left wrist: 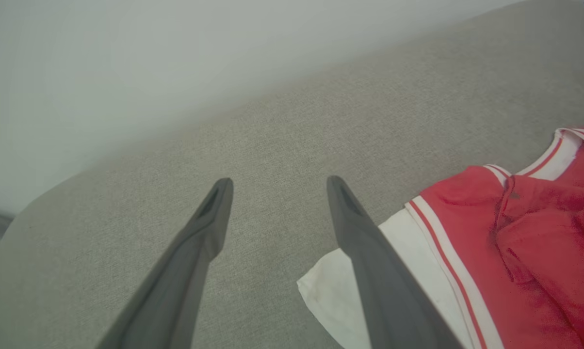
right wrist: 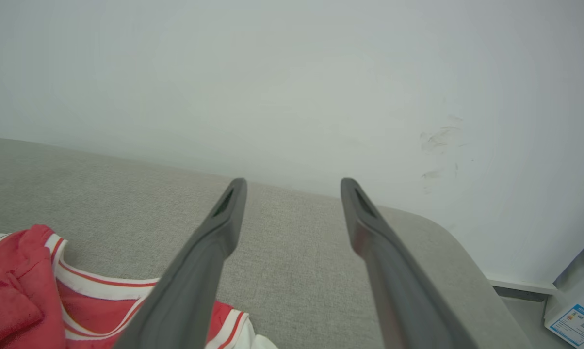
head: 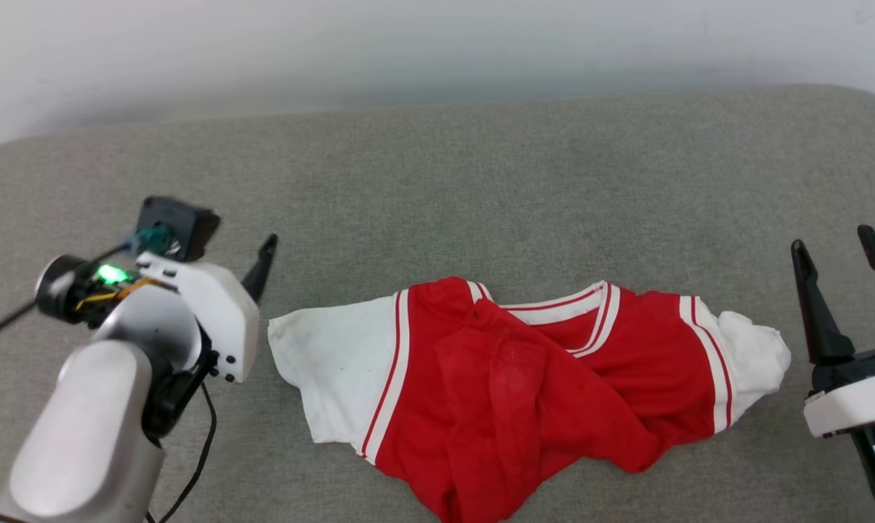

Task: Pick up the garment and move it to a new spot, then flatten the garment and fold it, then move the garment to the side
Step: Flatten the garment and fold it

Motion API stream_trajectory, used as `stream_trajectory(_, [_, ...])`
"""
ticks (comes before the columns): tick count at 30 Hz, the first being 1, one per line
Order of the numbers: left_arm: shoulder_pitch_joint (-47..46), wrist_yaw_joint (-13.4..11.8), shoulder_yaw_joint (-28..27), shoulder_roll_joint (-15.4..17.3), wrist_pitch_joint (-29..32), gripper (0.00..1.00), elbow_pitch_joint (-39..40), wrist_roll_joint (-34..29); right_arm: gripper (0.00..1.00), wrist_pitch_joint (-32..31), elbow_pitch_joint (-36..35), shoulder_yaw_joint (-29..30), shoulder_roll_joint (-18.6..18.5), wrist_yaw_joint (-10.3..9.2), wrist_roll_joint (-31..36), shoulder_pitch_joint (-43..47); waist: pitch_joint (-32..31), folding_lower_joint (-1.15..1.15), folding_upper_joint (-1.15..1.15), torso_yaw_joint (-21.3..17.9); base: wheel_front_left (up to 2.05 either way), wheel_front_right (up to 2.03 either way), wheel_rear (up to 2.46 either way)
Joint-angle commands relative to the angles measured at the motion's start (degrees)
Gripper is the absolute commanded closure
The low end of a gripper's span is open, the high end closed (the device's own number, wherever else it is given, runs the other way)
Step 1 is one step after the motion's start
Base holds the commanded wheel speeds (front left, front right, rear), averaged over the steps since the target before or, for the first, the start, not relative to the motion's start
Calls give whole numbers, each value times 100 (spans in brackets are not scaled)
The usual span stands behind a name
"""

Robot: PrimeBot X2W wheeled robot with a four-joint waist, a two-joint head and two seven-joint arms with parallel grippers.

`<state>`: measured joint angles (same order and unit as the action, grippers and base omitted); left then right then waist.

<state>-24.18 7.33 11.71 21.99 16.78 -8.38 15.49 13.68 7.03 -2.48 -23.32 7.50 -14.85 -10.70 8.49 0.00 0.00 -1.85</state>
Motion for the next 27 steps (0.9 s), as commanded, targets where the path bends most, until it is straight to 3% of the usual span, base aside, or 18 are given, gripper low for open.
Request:
stream_trajectory(1, [-283,6,377,247,561,0,4,517,0,-74,-175,55,117,-2,132,129,120,0,0,-51,0,0,0])
stream_trajectory(7, [-1131,6,1366,1028,2261,0,-121,1983,0,-291,-551,27,286,-2,342,150,451,0,0,-184,0,0,0])
stream_trajectory(12, [-1623,7,1953,1333,3141,0,-534,2641,0,-326,-615,-74,310,-2,366,-5,757,0,0,-350,0,0,0])
stream_trajectory(16, [-1802,7,2410,1508,3534,0,-886,2809,0,-297,-551,-152,282,-2,326,-102,955,0,0,-498,0,0,0])
stream_trajectory(23, [-1617,8,3044,1506,3559,0,-1419,3176,0,-213,-357,-143,200,-2,244,-263,1069,0,0,-609,0,0,0])
stream_trajectory(24, [-1604,8,3135,1515,3514,62,-1447,3210,0,-205,-336,-136,176,-2,248,-312,1062,0,0,-604,0,0,0])
stream_trajectory(25, [-1604,8,3135,1515,3514,62,-1447,3210,0,-205,-336,-136,176,-2,248,-312,1062,0,0,-604,0,0,0])
stream_trajectory(26, [-1612,8,3210,1513,3479,100,-1474,3240,0,-200,-310,-136,145,-2,247,-356,1046,0,0,-592,0,0,0])
stream_trajectory(27, [-1630,8,3260,1509,3415,100,-1492,3294,0,-192,-290,-140,104,-2,256,-398,1021,0,0,-573,0,0,0])
